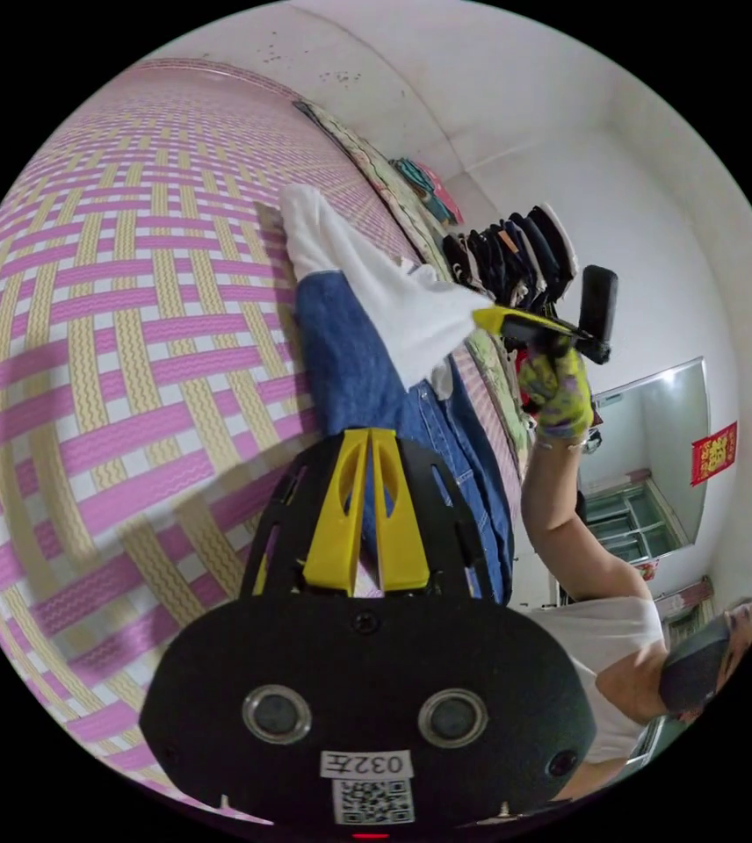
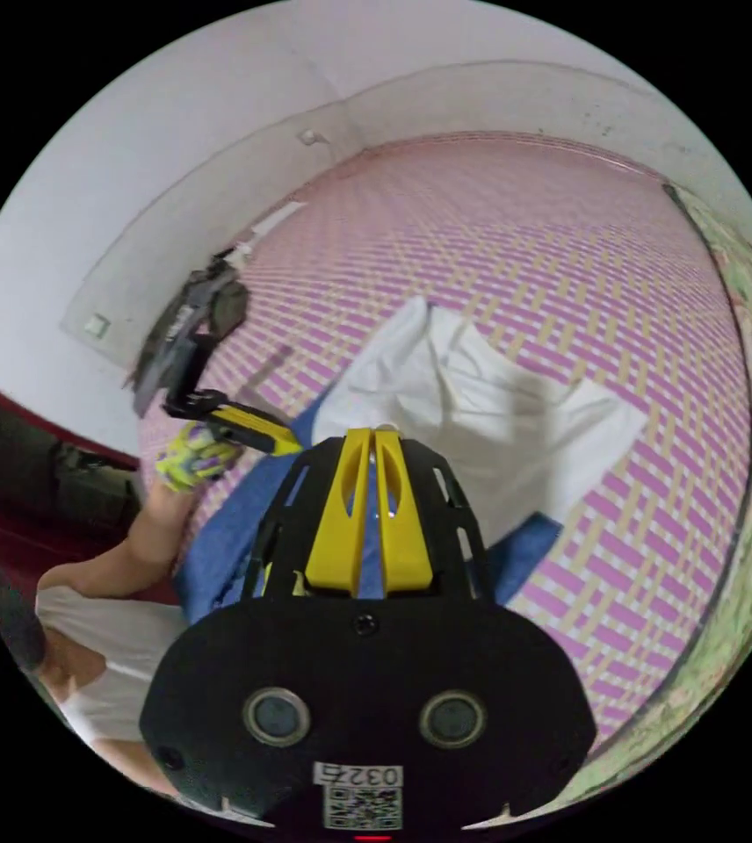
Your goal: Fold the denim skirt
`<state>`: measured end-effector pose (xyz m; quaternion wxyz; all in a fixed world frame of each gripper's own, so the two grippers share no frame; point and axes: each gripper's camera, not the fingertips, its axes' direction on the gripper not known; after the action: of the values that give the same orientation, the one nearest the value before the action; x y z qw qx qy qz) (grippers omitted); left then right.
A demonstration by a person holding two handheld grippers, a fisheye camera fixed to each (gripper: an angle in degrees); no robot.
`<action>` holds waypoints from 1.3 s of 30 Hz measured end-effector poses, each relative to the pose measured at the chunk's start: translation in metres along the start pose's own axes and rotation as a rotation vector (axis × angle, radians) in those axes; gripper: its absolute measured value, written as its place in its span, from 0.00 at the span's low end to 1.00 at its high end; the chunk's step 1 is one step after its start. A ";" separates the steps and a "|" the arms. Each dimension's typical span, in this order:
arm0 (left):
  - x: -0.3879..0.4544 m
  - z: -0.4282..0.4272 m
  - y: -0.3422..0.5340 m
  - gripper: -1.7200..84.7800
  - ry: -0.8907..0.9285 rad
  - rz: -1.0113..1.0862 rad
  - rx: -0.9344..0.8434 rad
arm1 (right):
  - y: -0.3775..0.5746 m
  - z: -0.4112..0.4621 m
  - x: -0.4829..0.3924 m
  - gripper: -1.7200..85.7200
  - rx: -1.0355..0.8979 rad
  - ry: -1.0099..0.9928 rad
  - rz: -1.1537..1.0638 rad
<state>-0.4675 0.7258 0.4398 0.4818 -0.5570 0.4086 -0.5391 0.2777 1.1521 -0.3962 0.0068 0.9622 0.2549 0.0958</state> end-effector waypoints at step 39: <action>0.087 0.135 0.190 0.07 -0.141 0.224 -0.108 | 0.407 0.089 -0.133 0.07 0.314 0.052 -0.016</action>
<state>-0.3140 0.6157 0.2778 0.5358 -0.5697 0.4616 -0.4188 0.3804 0.7360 -0.4826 -0.1497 0.9465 0.2746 0.0794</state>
